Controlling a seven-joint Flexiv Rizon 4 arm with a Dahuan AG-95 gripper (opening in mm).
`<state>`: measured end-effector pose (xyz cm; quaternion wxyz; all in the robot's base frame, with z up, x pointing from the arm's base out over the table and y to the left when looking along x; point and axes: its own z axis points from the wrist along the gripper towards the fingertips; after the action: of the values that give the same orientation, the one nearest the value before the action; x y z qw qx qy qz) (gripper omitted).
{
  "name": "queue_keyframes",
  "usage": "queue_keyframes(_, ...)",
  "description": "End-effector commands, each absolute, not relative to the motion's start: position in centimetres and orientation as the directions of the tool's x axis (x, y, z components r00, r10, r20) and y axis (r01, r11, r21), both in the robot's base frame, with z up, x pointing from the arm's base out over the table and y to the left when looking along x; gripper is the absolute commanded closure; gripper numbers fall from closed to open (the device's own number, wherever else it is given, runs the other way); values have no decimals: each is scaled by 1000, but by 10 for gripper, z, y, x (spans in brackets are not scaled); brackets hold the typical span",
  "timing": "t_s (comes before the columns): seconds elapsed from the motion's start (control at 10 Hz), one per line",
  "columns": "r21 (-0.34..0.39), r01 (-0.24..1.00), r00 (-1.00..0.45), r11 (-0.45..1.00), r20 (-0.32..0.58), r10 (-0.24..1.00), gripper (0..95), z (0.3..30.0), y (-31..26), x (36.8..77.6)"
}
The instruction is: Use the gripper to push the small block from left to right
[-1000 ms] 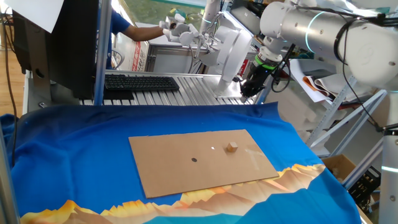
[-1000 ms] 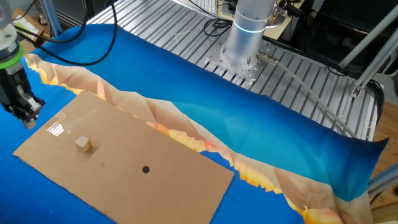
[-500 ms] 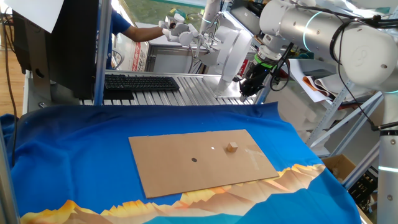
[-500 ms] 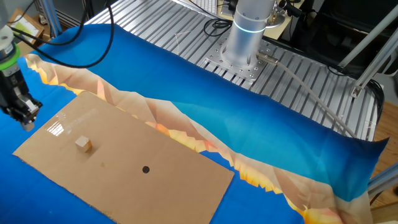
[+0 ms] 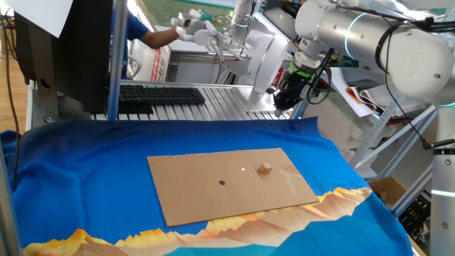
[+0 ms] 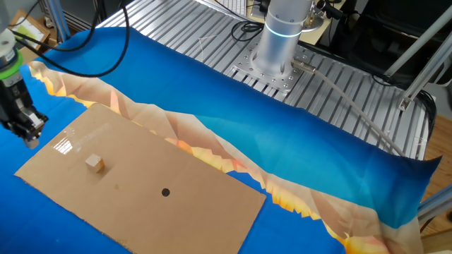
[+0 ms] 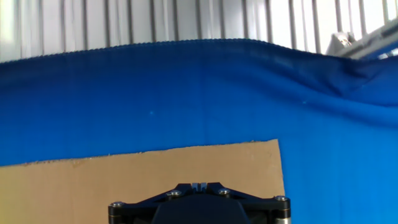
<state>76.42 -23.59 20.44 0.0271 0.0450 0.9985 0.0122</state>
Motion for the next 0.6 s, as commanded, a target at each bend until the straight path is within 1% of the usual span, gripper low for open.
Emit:
queue_keyframes(0.1,45,134,-989,990,-50,136,950,205,-236,764)
queue_keyframes(0.2,36,155,-986,987,-63,157,950,205,-236,764)
queue_keyframes(0.3,41,154,-986,987,-53,156,950,205,-236,764)
queue_keyframes(0.6,48,72,-996,996,-50,74,950,204,-237,764)
